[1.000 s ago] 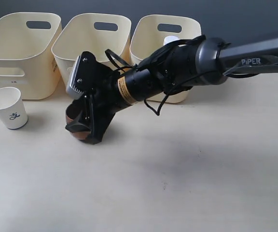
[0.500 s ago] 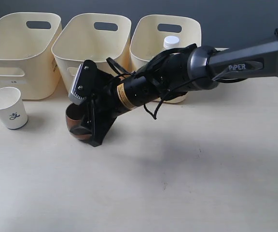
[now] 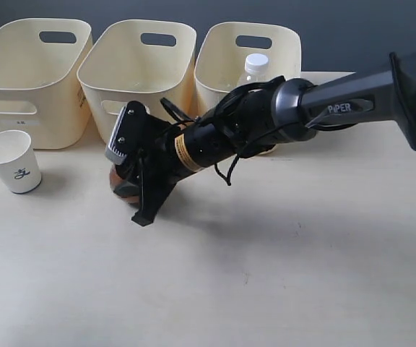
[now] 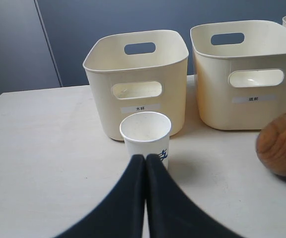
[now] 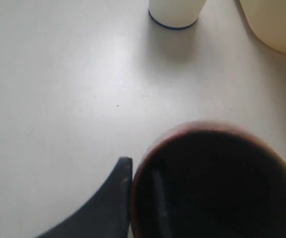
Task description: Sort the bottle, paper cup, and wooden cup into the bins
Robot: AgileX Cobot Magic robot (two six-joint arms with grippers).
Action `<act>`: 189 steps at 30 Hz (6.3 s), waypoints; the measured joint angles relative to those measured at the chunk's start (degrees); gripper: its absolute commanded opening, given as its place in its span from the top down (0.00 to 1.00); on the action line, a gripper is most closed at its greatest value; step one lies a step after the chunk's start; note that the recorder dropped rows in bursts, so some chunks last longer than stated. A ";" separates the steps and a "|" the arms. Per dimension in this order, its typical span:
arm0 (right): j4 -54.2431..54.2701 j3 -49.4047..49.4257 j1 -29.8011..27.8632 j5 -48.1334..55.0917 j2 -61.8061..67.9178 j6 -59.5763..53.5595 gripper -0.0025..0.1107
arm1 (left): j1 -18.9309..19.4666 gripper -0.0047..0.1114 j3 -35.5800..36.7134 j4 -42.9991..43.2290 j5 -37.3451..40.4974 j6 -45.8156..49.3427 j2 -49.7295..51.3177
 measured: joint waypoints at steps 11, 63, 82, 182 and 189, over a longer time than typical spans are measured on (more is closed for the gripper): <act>-0.11 -6.76 0.00 -1.25 -4.11 0.06 0.98 | 0.00 0.96 0.00 0.00 0.00 0.00 0.00; -0.22 -63.00 0.00 0.20 29.34 13.28 0.77 | 0.00 0.96 0.00 0.00 0.00 0.00 0.00; 0.15 -62.02 -0.23 -31.24 14.36 12.37 0.80 | 0.00 0.96 0.00 0.00 0.00 0.00 0.00; 0.03 -39.82 6.24 0.14 23.11 -33.94 0.53 | 0.00 0.96 0.00 0.00 0.00 0.00 0.00; -0.08 -39.82 6.24 1.52 19.95 -32.74 0.53 | 0.00 0.96 0.00 0.00 0.00 0.00 0.00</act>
